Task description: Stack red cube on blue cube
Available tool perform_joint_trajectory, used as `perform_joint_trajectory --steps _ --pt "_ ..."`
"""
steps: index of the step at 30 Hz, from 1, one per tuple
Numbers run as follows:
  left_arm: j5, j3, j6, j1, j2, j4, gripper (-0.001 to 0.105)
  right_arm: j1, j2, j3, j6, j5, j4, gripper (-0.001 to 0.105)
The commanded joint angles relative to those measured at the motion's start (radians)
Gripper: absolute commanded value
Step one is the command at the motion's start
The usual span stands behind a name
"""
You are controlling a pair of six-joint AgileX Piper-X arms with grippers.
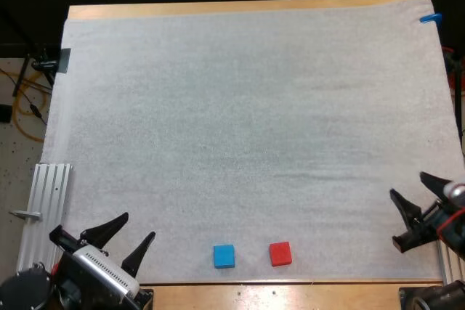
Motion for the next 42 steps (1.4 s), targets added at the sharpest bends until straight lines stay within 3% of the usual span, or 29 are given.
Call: perform_joint_trajectory --steps 1,11,17,23,36,42 --pt "-0.003 -0.034 0.021 -0.029 0.026 0.015 0.047 0.017 0.031 -0.032 -0.030 -0.030 -0.004 0.054" --pt "-0.029 -0.194 0.107 -0.255 0.198 0.214 0.047 0.196 0.260 -0.221 -0.113 -0.093 0.001 0.054" --pt "-0.034 -0.213 0.108 -0.400 0.228 0.309 0.047 0.313 0.356 -0.304 -0.133 -0.093 0.003 0.054" --pt "-0.022 -0.213 0.108 -0.487 0.228 0.327 0.047 0.407 0.421 -0.319 -0.152 -0.093 0.006 0.054" --pt "-0.026 -0.213 0.108 -0.509 0.228 0.327 0.047 0.628 0.550 -0.319 -0.227 -0.070 0.033 0.054" --pt "-0.026 -0.213 0.108 -0.509 0.228 0.327 0.047 0.757 0.663 -0.319 -0.350 0.033 0.116 0.069"
